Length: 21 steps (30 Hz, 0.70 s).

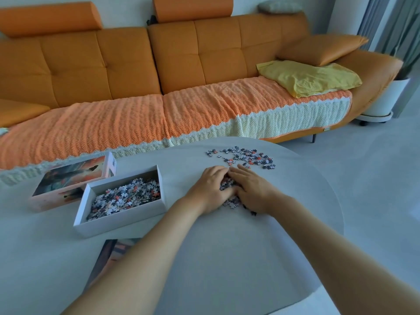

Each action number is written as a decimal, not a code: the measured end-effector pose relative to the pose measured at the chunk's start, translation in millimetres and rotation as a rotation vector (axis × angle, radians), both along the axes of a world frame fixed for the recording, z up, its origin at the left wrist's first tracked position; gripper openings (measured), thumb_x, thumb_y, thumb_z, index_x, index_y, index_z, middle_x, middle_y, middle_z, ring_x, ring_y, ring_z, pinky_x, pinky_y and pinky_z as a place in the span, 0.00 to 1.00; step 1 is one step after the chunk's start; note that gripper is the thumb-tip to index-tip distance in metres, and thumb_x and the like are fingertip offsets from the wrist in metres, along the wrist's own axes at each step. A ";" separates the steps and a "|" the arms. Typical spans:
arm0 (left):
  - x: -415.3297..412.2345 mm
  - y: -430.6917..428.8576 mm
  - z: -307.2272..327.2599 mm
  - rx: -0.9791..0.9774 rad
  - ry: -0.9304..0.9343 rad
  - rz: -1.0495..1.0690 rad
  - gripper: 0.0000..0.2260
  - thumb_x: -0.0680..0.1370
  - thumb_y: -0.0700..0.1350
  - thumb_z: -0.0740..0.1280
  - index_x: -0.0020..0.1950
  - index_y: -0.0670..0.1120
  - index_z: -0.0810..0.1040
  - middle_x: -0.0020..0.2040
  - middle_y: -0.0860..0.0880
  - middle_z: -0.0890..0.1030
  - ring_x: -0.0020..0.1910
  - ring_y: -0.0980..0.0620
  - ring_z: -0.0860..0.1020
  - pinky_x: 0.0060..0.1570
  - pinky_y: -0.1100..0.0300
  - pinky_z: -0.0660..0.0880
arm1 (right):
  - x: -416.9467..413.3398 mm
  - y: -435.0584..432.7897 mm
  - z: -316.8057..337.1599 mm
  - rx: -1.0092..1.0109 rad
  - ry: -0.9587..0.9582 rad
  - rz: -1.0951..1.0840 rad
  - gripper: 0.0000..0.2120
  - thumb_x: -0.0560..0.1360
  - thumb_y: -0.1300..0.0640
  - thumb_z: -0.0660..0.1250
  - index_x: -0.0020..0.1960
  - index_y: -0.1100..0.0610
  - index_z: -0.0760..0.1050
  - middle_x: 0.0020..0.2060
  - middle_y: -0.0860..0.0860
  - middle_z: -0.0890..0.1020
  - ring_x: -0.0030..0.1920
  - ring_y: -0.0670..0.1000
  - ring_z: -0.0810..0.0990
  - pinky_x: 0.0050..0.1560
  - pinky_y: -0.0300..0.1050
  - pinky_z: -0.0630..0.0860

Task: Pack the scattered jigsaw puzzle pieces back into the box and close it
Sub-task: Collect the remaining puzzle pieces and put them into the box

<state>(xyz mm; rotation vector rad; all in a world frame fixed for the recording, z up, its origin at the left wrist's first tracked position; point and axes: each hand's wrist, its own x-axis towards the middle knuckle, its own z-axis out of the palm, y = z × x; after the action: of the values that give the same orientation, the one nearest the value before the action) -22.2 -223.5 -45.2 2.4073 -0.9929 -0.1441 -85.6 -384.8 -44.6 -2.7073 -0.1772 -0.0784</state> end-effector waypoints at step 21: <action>-115.6 157.2 -2.0 -0.063 -0.116 0.104 0.20 0.77 0.56 0.62 0.66 0.51 0.67 0.62 0.54 0.67 0.65 0.55 0.64 0.64 0.54 0.67 | -90.2 149.4 10.2 0.233 -0.085 0.066 0.12 0.77 0.59 0.62 0.59 0.58 0.75 0.58 0.54 0.75 0.59 0.53 0.73 0.61 0.41 0.66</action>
<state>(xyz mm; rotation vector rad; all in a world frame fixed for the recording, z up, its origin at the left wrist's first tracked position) -137.8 -66.3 -47.2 2.4254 -0.9063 0.0634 -175.8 -235.4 -34.5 -2.4652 -0.2654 -0.1833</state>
